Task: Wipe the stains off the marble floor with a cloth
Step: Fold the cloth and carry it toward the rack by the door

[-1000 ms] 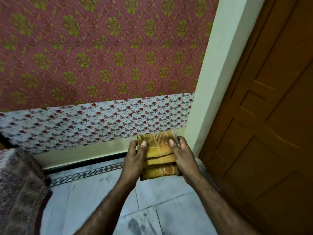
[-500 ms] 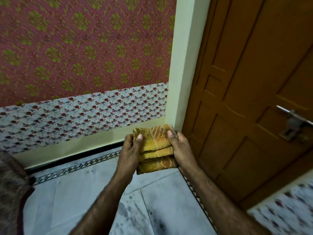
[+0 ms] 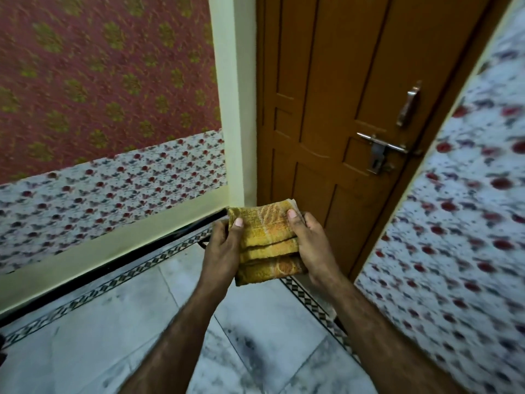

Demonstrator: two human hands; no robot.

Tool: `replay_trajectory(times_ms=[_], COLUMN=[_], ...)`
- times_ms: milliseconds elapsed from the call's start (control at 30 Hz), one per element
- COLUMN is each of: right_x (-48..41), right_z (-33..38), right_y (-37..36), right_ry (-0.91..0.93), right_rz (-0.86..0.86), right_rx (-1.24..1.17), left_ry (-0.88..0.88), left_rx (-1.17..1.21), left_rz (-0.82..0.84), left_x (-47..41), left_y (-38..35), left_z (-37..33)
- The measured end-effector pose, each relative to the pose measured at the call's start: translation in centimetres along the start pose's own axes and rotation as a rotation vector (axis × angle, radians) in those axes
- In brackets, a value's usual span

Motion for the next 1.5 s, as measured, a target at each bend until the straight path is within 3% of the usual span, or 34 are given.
replay_trajectory(times_ms=[467,933,1500], right_x=[19.3,32.4,47.6], right_z=[-0.4,1.0,-0.8], right_y=[10.9,25.8,40.2], right_ry=[-0.049,-0.039,-0.083], right_rz=[-0.286,-0.517,-0.438], right_rx=[0.044,0.023,0.036], left_ry=[0.025,-0.001,0.054], left_rx=[-0.059,-0.089,-0.053], left_rz=[0.225,0.437,0.378], left_x=[16.3,28.8,47.6], left_y=[-6.0,-18.8,-27.9], left_z=[3.2,4.2,9.4])
Point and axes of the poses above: each hand's wrist, its own x-axis away from the middle knuckle, its own y-axis out of the back of the hand, z = x × y, the point moved 7 cm from there along -x, towards the middle knuckle, and after that the axes turned 5 degrees about y, right-handed, at the moved point
